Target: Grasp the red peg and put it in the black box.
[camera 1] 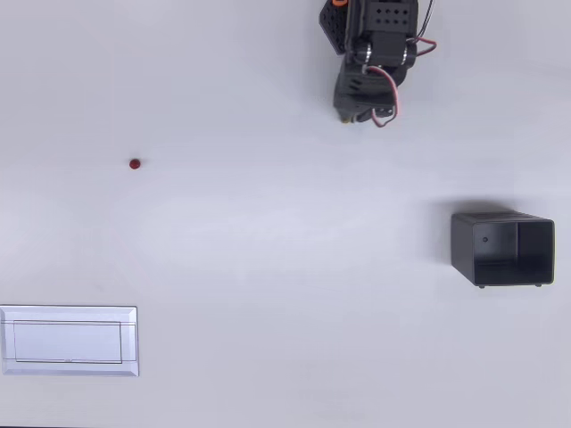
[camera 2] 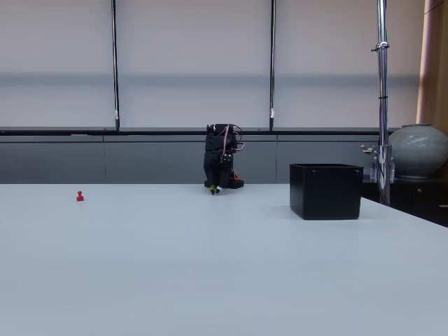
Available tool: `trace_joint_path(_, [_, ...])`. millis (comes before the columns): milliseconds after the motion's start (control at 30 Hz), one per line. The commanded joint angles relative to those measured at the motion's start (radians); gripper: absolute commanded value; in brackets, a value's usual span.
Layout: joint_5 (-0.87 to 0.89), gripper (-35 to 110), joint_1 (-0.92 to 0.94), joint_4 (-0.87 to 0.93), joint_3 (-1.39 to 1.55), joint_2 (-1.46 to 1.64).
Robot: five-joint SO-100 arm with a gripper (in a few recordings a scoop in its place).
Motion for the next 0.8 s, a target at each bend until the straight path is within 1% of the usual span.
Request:
trace_joint_path(0, [0.041,0,0.179,-0.123,0.011,0.110])
trace_joint_path(133, [0.112,0,0.341,-0.225,0.011,0.229])
trace_joint_path(233, [0.133,0,0.426,-0.351,0.011,0.330])
trace_joint_path(333, [0.120,5,0.489,-0.548,0.014,0.468])
trace_joint_path(400, [0.124,5,0.522,-0.666,0.017,0.560])
trace_joint_path(667, [0.124,6,0.588,-1.170,0.023,0.939])
trace_joint_path(767, [0.095,4,0.606,-1.336,0.025,1.052])
